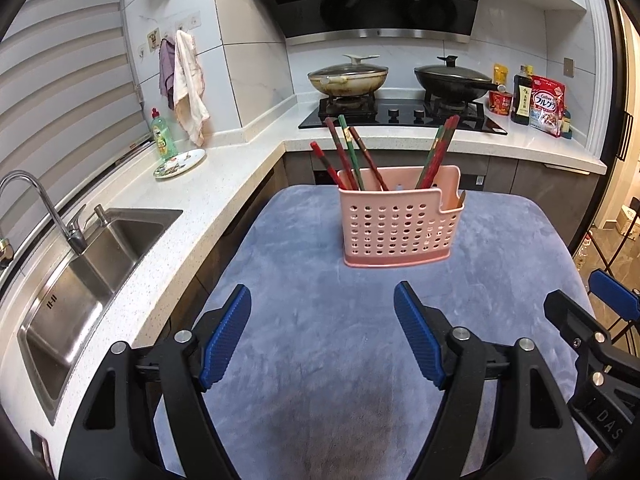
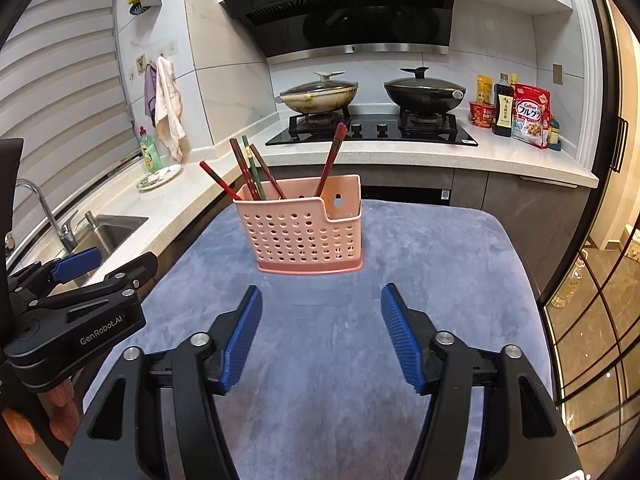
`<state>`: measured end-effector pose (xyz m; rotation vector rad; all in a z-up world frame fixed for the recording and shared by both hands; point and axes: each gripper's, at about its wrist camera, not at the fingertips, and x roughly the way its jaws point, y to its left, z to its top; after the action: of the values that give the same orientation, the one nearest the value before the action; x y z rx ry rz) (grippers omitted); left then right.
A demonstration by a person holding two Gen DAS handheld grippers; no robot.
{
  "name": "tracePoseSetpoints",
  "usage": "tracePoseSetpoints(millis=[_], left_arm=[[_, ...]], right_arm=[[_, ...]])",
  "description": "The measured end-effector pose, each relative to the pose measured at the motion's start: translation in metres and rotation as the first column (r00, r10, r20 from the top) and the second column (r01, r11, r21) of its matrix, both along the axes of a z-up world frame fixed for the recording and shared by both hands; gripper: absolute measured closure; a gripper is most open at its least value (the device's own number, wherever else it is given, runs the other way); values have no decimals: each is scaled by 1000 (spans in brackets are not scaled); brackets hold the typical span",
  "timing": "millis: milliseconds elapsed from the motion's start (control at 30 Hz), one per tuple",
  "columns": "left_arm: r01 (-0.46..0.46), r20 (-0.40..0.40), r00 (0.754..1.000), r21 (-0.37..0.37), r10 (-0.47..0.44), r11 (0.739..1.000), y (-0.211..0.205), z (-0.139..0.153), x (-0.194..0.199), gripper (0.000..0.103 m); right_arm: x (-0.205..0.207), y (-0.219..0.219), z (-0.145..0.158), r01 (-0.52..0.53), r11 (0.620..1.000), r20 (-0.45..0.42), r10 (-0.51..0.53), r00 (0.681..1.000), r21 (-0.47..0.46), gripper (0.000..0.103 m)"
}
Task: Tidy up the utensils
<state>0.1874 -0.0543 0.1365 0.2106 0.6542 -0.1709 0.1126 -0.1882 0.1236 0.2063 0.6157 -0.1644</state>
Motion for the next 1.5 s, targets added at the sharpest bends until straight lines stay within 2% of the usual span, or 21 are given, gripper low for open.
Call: tracePoseSetpoints(millis=[167, 367, 567, 833, 933, 1500], left_arm=[[-13, -16, 1000, 9, 14, 1000, 2, -10, -1, 19], [-25, -44, 999, 26, 26, 999, 4, -23, -2, 15], [-38, -68, 997, 44, 41, 998, 7, -33, 0, 13], [-46, -92, 995, 44, 49, 998, 10, -39, 2, 10], [-46, -98, 994, 40, 50, 998, 11, -40, 3, 9], [-64, -110, 991, 58, 70, 996, 0, -48, 28, 7]], right_arm=[[0, 3, -9, 2, 1000, -24, -2, 1000, -19, 36], [-1, 2, -17, 10, 1000, -38, -10, 999, -8, 25], [1, 1, -25, 6, 1000, -68, -6, 998, -11, 19], [1, 1, -29, 12, 1000, -82, -15, 997, -28, 17], [4, 1, -31, 13, 1000, -96, -16, 995, -27, 6], [28, -5, -41, 24, 1000, -122, -26, 992, -19, 6]])
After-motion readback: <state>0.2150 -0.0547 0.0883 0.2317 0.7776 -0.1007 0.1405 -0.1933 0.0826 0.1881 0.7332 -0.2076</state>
